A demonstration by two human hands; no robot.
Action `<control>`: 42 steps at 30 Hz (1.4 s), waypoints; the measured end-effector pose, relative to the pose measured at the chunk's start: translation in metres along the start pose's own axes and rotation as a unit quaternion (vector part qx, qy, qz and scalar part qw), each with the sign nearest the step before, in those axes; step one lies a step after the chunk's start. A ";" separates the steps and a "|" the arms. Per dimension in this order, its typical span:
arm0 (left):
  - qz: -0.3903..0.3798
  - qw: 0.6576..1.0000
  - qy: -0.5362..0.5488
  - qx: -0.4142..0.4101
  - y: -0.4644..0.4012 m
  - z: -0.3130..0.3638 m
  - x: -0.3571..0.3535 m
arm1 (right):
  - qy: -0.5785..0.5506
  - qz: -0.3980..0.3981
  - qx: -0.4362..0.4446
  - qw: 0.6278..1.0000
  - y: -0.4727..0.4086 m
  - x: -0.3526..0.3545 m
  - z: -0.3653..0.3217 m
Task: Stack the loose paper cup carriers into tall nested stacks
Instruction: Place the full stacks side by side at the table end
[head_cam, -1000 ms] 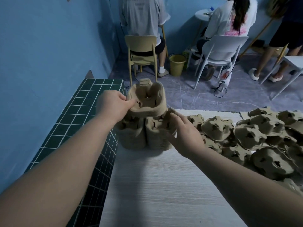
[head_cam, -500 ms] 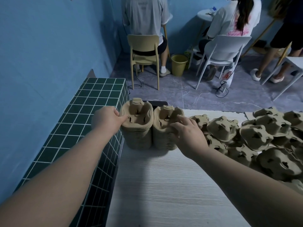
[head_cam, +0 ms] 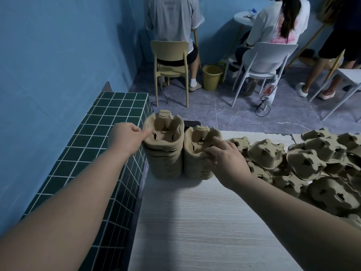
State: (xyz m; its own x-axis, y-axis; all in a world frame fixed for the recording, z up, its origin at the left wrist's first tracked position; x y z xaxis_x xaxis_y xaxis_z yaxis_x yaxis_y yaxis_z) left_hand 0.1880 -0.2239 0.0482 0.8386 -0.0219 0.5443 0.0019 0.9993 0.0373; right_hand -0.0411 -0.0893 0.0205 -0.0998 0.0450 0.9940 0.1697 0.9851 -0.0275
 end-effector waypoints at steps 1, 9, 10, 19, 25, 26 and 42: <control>0.001 1.000 0.016 0.004 -0.001 0.000 0.001 | 0.001 0.001 0.002 1.000 0.000 0.001 0.000; 0.000 0.998 0.055 -0.031 0.008 0.024 -0.006 | -0.030 0.016 -0.022 0.999 0.002 0.001 0.004; -0.002 0.998 0.050 -0.041 0.012 0.031 -0.012 | -0.047 0.022 -0.034 0.998 0.003 0.003 0.005; -0.063 0.997 0.004 -0.049 0.031 0.042 -0.068 | -0.092 0.060 -0.028 0.994 0.011 0.003 0.025; -0.071 0.993 -0.068 -0.058 0.040 0.037 -0.081 | -0.084 0.066 -0.017 0.994 0.016 -0.002 0.030; -0.059 0.993 -0.079 -0.058 0.042 0.037 -0.082 | -0.069 0.058 -0.006 0.996 0.016 -0.002 0.029; -0.063 0.978 -0.159 -0.118 0.059 0.043 -0.089 | -0.045 0.007 -0.016 0.999 0.020 -0.002 0.034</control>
State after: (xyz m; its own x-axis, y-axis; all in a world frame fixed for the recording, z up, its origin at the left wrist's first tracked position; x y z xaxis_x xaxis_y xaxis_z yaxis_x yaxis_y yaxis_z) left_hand 0.0904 -0.1645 0.0377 0.6118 -0.1170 0.7823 0.2516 0.9664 -0.0523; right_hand -0.0705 -0.0637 0.0149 -0.1853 0.0750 0.9798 0.2029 0.9785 -0.0365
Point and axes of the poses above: each hand's wrist, its own y-axis away from the middle knuckle, its own x-axis out of the back of the hand, z = x × y, the point moved 3 cm from there along -y, towards the middle knuckle, and after that the axes turned 13 degrees about y, right-handed, at the moved point
